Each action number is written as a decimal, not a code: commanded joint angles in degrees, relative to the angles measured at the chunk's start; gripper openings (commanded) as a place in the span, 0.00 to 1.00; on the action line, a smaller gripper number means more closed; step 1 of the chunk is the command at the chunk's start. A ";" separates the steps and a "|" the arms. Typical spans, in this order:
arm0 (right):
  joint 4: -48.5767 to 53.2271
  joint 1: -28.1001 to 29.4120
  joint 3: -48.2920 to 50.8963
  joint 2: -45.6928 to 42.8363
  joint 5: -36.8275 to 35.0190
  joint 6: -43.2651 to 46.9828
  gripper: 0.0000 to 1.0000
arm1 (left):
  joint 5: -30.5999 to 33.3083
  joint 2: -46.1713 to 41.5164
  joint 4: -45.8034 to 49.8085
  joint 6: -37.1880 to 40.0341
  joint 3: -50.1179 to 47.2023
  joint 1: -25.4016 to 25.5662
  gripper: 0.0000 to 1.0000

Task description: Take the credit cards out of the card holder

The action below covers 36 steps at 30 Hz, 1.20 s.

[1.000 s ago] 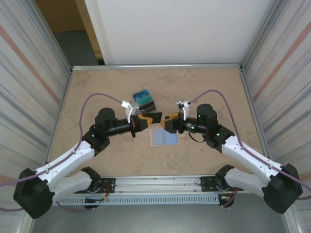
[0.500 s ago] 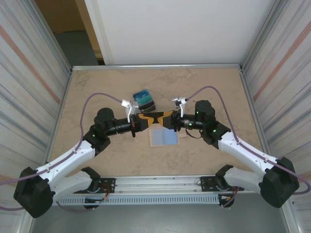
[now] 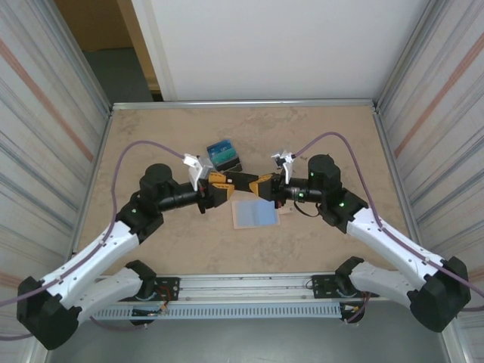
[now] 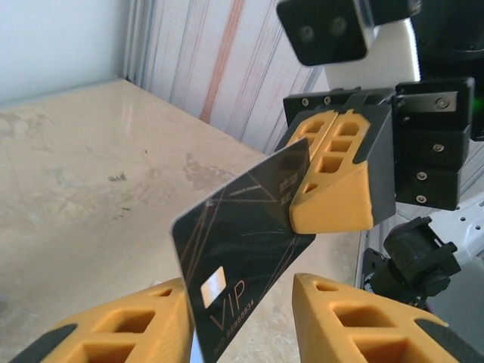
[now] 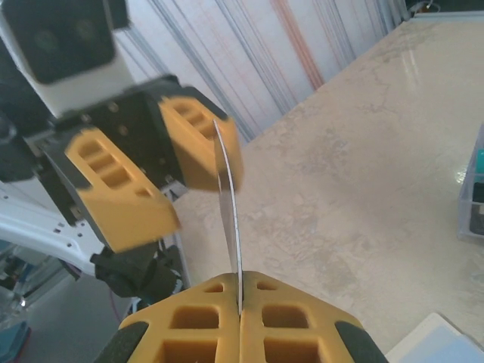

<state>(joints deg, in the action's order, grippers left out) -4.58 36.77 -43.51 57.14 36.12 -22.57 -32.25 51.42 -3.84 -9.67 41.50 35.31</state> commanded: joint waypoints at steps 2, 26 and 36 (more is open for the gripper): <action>7.41 -0.08 -2.46 -2.36 -1.05 4.03 0.00 | 1.59 -1.45 11.18 9.69 6.29 -0.46 0.40; 20.48 3.13 -10.39 2.70 6.42 12.69 0.00 | -14.27 23.87 51.13 39.63 36.22 2.85 0.35; 20.65 3.10 -10.33 2.19 2.18 12.63 0.01 | -11.13 26.62 51.28 40.51 36.39 2.38 0.00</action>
<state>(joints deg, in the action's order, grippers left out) 17.28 39.42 -51.86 60.10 39.97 -10.81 -44.99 77.32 46.30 29.67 77.14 37.95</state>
